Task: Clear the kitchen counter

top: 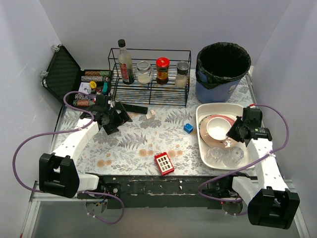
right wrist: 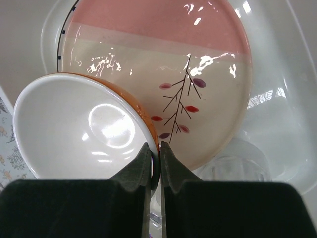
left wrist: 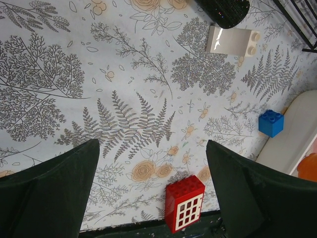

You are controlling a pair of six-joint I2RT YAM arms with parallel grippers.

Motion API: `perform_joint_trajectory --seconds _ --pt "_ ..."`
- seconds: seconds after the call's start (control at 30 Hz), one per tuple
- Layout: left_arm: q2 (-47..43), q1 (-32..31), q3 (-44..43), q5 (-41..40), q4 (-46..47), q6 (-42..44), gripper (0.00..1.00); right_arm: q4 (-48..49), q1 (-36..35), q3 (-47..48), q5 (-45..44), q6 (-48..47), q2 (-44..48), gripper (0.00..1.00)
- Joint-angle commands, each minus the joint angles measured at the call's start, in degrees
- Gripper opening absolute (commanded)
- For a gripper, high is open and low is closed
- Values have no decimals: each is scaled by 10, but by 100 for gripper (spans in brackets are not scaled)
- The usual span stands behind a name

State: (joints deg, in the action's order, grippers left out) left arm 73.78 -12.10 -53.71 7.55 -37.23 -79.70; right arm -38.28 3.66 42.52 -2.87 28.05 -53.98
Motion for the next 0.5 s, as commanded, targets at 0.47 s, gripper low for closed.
perform_joint_trajectory --seconds 0.47 --pt "-15 3 13 3 8 2 92 66 45 -34 75 -34 -23 9"
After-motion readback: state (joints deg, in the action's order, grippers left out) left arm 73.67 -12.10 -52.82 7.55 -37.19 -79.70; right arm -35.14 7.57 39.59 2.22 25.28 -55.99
